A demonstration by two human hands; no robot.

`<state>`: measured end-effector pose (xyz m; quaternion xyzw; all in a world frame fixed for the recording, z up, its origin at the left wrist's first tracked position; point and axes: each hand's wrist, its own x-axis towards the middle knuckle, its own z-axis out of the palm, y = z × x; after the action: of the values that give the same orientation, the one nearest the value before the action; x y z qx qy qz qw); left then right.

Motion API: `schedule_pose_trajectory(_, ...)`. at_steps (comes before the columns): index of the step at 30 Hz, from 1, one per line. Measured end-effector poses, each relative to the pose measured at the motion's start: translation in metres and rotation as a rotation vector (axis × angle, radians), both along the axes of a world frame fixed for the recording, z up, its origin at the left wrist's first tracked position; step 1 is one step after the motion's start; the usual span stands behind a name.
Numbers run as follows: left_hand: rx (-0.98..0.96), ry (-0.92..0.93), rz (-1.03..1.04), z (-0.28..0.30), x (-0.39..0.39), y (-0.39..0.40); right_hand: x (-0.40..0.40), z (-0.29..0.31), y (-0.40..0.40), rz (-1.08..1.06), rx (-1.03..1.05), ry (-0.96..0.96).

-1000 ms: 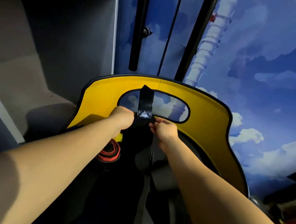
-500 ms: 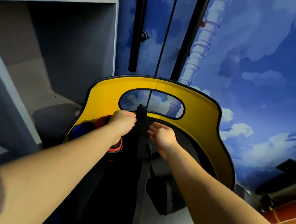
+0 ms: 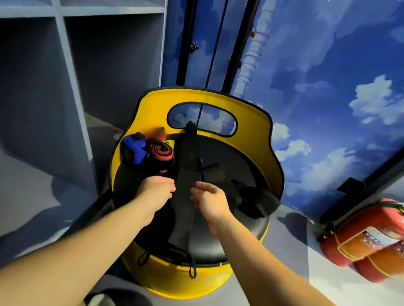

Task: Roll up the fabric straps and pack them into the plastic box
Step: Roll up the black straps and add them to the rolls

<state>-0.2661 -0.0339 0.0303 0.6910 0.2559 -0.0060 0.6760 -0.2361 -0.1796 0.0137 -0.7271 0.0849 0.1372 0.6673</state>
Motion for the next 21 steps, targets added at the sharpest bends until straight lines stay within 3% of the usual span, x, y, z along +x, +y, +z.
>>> schedule_pose_trajectory(6,0.09,0.189,-0.047,-0.051,-0.062,0.012,-0.066,-0.047,-0.022,0.034,-0.315,0.003)
schedule_pose_trajectory(11,0.202,0.202,-0.086,-0.075,-0.071,0.018,-0.087,-0.062,-0.032,0.173,-0.587,-0.068)
schedule_pose_trajectory(21,0.215,0.224,-0.088,-0.096,-0.072,0.0,-0.088,-0.08,-0.03,0.299,-0.75,-0.225)
